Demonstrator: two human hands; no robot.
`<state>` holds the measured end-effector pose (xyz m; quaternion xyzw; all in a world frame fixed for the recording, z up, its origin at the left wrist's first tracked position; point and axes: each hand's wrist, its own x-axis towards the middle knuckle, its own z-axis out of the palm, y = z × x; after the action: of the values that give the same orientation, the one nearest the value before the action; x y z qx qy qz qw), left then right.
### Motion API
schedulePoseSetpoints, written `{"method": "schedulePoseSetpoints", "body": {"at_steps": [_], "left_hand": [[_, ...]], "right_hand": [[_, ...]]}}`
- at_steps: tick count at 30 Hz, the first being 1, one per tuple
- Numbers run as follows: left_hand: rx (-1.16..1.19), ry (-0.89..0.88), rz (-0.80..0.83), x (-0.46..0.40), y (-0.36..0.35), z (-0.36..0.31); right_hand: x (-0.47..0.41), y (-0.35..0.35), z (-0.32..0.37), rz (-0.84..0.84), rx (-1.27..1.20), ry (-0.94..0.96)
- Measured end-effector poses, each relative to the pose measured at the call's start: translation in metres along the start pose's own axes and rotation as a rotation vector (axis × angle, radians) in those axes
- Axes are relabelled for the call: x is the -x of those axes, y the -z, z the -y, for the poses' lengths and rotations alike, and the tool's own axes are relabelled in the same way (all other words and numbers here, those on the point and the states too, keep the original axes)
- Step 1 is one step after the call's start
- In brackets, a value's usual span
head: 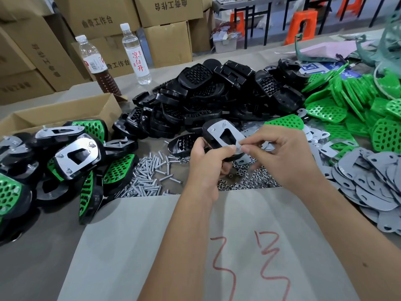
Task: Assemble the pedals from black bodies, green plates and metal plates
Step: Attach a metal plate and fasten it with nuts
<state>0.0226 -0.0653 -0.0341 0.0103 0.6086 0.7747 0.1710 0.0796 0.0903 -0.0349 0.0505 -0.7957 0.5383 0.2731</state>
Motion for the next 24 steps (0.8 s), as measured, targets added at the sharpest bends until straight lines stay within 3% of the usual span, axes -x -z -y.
{"method": "schedulePoseSetpoints", "body": {"at_steps": [6,18,24], "left_hand": [[0.02,0.052,0.01,-0.0009,0.0007,-0.0019],[-0.073,-0.014,0.003,0.0002,-0.0002,0.0],[-0.079,-0.017,0.014,-0.0004,0.0018,0.0004]], "right_hand": [[-0.0028,0.0009,-0.0021,0.045,0.054,0.095],[-0.0041,0.0044,0.0034,0.11,0.327,0.259],[-0.0033,0.0051,0.0042,0.123,0.267,0.215]]}}
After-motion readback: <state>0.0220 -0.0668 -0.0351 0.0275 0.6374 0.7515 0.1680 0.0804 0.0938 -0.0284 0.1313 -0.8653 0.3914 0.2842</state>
